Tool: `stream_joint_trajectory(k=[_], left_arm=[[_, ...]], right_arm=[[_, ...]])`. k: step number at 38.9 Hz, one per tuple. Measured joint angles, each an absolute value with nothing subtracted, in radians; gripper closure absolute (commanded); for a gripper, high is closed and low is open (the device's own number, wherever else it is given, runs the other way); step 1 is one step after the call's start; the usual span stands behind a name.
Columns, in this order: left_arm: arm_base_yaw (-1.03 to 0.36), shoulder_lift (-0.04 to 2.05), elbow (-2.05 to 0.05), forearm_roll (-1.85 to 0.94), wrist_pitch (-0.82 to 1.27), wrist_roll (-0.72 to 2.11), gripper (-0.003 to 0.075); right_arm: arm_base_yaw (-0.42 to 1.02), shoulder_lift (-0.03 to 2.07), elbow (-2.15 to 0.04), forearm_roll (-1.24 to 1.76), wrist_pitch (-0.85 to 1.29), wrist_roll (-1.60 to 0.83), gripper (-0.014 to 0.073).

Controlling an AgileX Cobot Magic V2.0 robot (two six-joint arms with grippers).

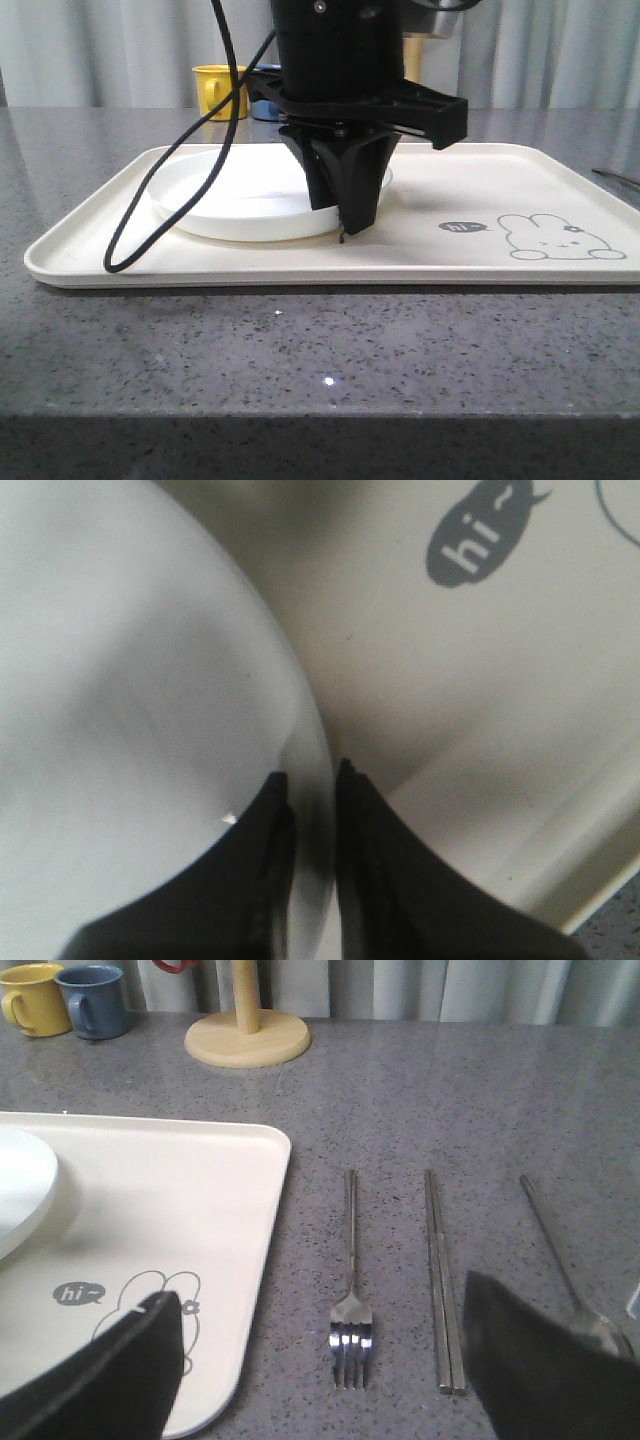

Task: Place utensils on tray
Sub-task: 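Lower the plate onto the tray and open the left gripper, then retract the left gripper and move the right gripper over the fork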

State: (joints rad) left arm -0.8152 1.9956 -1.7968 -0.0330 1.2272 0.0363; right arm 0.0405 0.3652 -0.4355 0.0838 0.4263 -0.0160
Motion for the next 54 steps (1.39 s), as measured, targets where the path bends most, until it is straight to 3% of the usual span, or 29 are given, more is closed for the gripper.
stream_joint_trajectory(k=[4,8,21,25,30,35,40,54], left_arm=[[-0.815,1.997,-1.795,-0.042,1.230,0.034,0.0321],[-0.815,1.997,-1.797,-0.046,1.232,0.034,0.0244],[-0.816,1.906,-1.853,-0.049,1.236,0.034,0.0239],[-0.811,1.824,-1.820,-0.007,1.236,0.034,0.0300],[-0.767,1.708,-1.751,0.029,1.238,0.034,0.0464],[-0.671,1.596,-1.654,0.045,1.242,0.034,0.0628],[-0.531,1.485,-1.535,0.052,1.242,0.028,0.0738],[-0.193,1.112,-1.123,0.031,1.058,-0.023,0.0738]], right_arm=[[0.041,0.365,-0.436,0.084,0.426,-0.016,0.0003],[0.041,0.365,-0.436,0.084,0.426,-0.016,0.0003],[0.041,0.365,-0.436,0.084,0.426,-0.016,0.0003],[0.041,0.365,-0.436,0.084,0.426,-0.016,0.0003],[0.041,0.365,-0.436,0.084,0.426,-0.016,0.0003],[0.041,0.365,-0.436,0.084,0.426,-0.016,0.0003],[0.041,0.365,-0.436,0.084,0.426,-0.016,0.0003],[0.041,0.365,-0.436,0.084,0.426,-0.016,0.0003]])
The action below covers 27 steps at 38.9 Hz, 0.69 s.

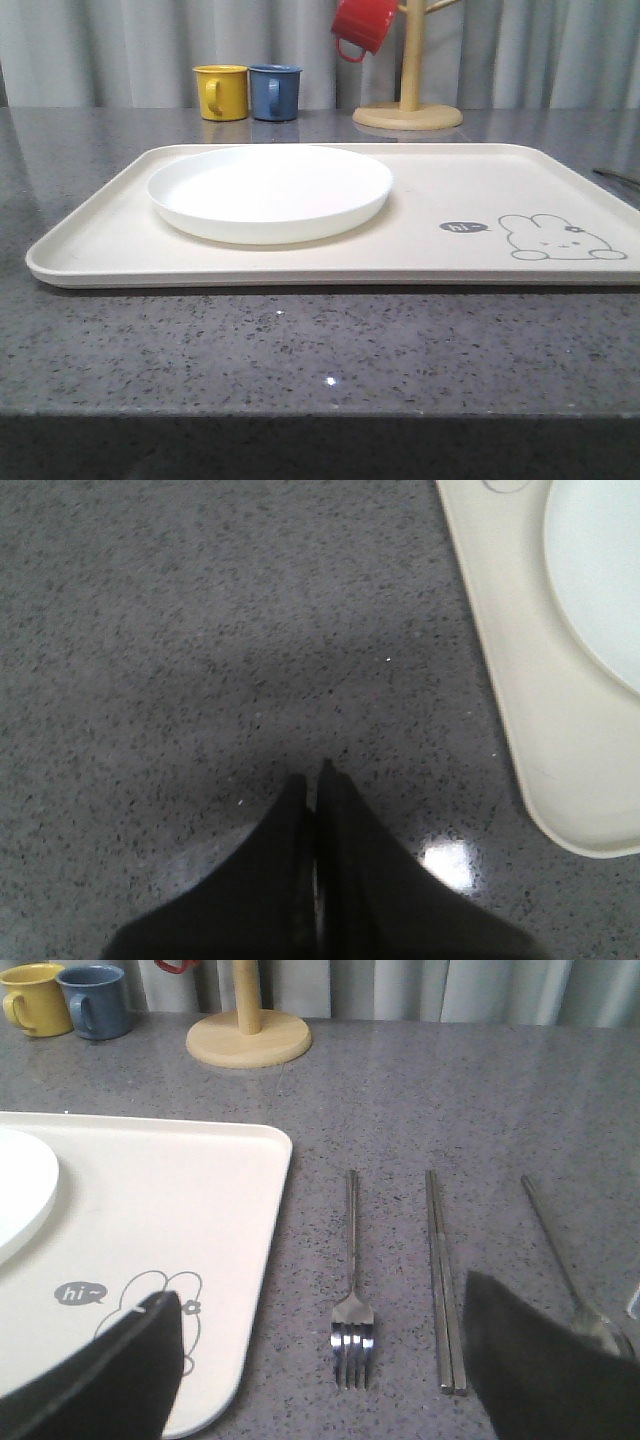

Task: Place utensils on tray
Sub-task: 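Retract the left gripper and move the right gripper over the fork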

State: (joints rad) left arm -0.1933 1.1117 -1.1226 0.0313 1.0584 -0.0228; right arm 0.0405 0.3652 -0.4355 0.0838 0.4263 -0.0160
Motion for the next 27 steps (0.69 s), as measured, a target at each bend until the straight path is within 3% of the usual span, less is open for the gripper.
stream_joint_trajectory(k=[9,19,20,27], left_arm=[[-0.104,0.783,-0.844,0.013,0.892,-0.029,0.0738],[-0.092,0.388,-0.581,0.011,0.706,-0.029,0.0738],[-0.092,0.278,-0.514,0.009,0.639,-0.029,0.0738],[-0.092,0.142,-0.447,0.009,0.526,-0.029,0.0738]], right_arm=[[0.041,0.365,-0.436,0.084,0.426,-0.016,0.0003],[0.041,0.365,-0.436,0.084,0.426,-0.016,0.0003],[0.041,0.365,-0.436,0.084,0.426,-0.016,0.0003],[0.041,0.365,-0.436,0.084,0.426,-0.016,0.0003]])
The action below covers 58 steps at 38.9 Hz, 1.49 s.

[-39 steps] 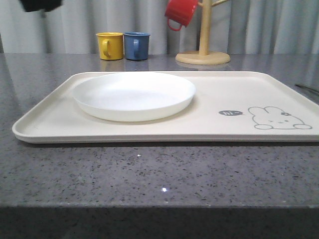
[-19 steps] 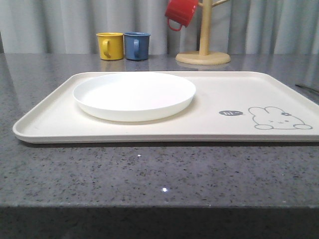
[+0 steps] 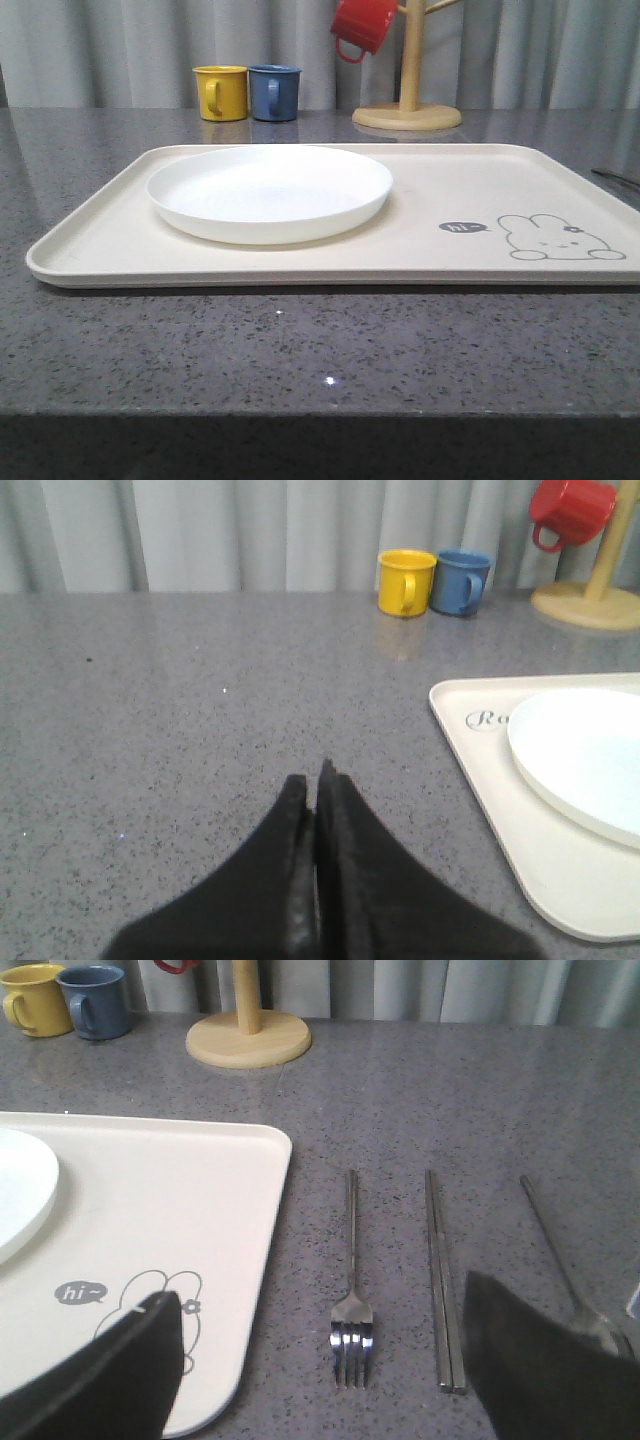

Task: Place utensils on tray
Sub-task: 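Retract the left gripper and move the right gripper over the fork, then grasp the steel fork with the right gripper and lift it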

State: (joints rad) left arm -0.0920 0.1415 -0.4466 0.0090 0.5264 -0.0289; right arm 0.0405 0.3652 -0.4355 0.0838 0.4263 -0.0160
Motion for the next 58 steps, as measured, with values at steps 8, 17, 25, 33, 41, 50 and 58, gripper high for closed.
stream_joint_trajectory(k=[8,17,25,33,41,50,58], left_arm=[[-0.092,0.132,-0.440,0.008,0.512,-0.029,0.0738],[-0.092,0.132,-0.440,0.008,0.507,-0.029,0.0738],[-0.092,0.132,-0.440,0.008,0.505,-0.029,0.0738],[-0.092,0.132,-0.440,0.008,0.505,-0.029,0.0738],[-0.092,0.132,-0.440,0.008,0.505,-0.029,0.0738],[-0.092,0.132,-0.440,0.008,0.505,-0.029,0.0738],[-0.092,0.132,-0.440,0.008,0.505,-0.029,0.0738]], right_arm=[[0.041,0.365,-0.436,0.084,0.426,-0.016,0.0003],[0.041,0.365,-0.436,0.084,0.426,-0.016,0.0003],[0.041,0.365,-0.436,0.084,0.415,-0.016,0.0006],[0.041,0.522,-0.558,0.084,0.429,-0.016,0.0102],[0.041,0.923,-0.867,0.070,0.627,-0.016,0.0108],[0.011,1.252,-1.093,0.046,0.843,0.020,0.0108],[0.002,1.449,-1.151,0.039,0.894,0.025,0.0108]])
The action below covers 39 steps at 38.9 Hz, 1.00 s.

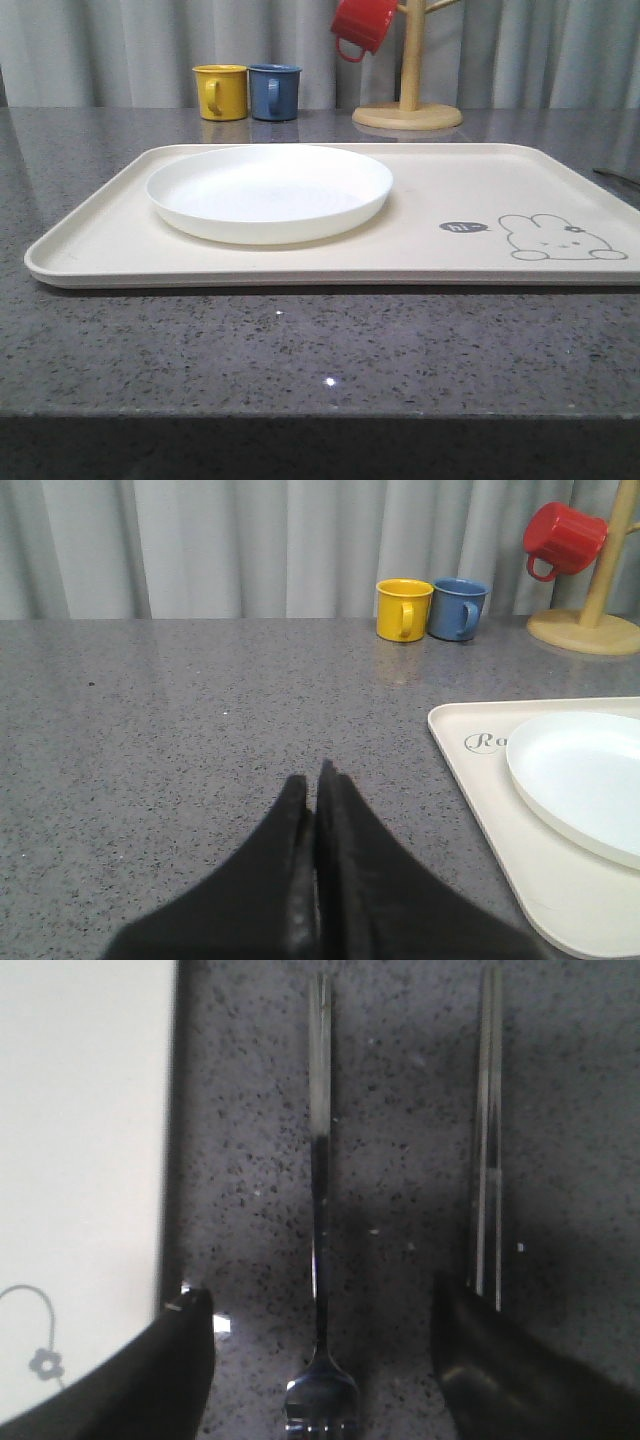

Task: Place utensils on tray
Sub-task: 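Grasp the steel fork with the right gripper and lift it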

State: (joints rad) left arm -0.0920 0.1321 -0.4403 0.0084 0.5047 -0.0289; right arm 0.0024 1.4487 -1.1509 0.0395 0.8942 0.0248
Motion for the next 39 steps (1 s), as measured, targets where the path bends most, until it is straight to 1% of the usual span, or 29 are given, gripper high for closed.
stream_joint_trajectory(k=[5,11,13,16,18,23,28,34,39], left_arm=[[-0.092,0.132,-0.440,0.008,0.505,-0.029,0.0738],[-0.092,0.132,-0.440,0.008,0.505,-0.029,0.0738],[-0.092,0.132,-0.440,0.008,0.505,-0.029,0.0738],[-0.092,0.132,-0.440,0.008,0.505,-0.029,0.0738],[-0.092,0.132,-0.440,0.008,0.505,-0.029,0.0738],[-0.092,0.132,-0.440,0.008,0.505,-0.029,0.0738],[-0.092,0.132,-0.440,0.008,0.505,-0.029,0.0738],[-0.092,0.132,-0.440,0.008,0.505,-0.029,0.0738],[-0.092,0.132,-0.440,0.008,0.505,-0.029,0.0738]], right_arm=[[0.002,1.532,-1.161,0.039,0.894,0.025,0.0109],[0.002,1.584,-1.168,0.039,0.885,0.025,0.0111],[0.002,1.593,-1.168,0.039,0.876,0.025,0.0132],[0.002,1.603,-1.168,0.038,0.871,0.025,0.0199],[0.002,1.609,-1.169,0.038,0.867,0.025,0.0227],[0.002,1.609,-1.169,0.030,0.866,0.023,0.0239],[0.002,1.611,-1.169,0.026,0.866,0.023,0.0342],[0.002,1.611,-1.169,0.024,0.868,0.023,0.0507],[0.002,1.611,-1.171,0.022,0.870,0.023,0.0580]])
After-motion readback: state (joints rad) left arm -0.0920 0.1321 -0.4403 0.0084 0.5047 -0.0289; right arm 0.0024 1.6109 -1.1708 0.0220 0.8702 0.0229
